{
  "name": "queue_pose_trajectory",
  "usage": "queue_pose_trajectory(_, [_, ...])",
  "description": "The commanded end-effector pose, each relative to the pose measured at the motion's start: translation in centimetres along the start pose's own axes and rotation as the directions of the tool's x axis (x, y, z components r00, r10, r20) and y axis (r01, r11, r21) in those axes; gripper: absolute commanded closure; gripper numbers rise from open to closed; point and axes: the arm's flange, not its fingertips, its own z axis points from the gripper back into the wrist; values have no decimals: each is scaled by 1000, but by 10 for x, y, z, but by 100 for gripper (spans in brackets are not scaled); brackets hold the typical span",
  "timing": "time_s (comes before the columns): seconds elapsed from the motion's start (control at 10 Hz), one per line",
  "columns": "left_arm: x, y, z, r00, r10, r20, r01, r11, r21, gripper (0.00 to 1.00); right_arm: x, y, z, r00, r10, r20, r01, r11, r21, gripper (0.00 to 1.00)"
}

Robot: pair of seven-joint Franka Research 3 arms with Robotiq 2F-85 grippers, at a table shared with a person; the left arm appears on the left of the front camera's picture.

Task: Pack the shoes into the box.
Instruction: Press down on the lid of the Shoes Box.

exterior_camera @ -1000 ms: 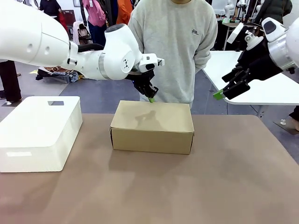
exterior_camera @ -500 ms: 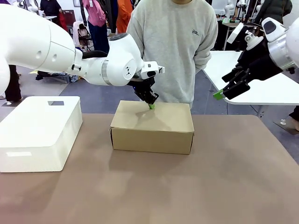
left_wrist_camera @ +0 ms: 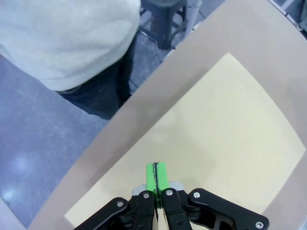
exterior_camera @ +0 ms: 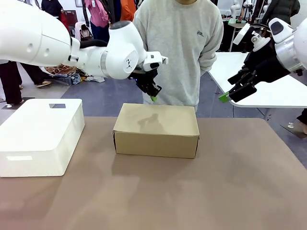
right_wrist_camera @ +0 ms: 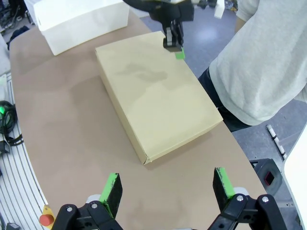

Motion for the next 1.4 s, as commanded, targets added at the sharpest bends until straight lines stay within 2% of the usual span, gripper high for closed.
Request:
queue_pose_trajectory(0.0, [-10, -4, 15, 1000, 20, 5, -20, 999, 44, 100, -2, 3, 0, 1000, -17, -13, 17, 1000, -1, 0])
queue_pose_trajectory(0.2, [-15, 4, 25, 999, 35, -3, -35, 999, 25, 100, -2, 3, 0, 1000, -17, -13, 17, 1000, -1, 0])
queue_pose_trajectory(0.3, [4, -1, 20, 1000, 3, 21, -3, 1000, 20, 100, -2, 3, 0, 1000, -17, -13, 17, 1000, -1, 0])
queue_pose_trajectory(1.1, [4, -1, 20, 1000, 3, 21, -3, 1000, 20, 100, -2, 3, 0, 1000, -17, -13, 17, 1000, -1, 0])
queue_pose_trajectory(1.2, [4, -3, 20, 1000, 4, 19, -4, 1000, 16, 100, -2, 3, 0, 1000, -17, -13, 17, 1000, -1, 0])
queue_pose_trajectory(1.3, [-13, -16, 41, 999, -24, 34, 23, 999, 31, 100, -2, 3, 0, 1000, -17, -13, 17, 1000, -1, 0])
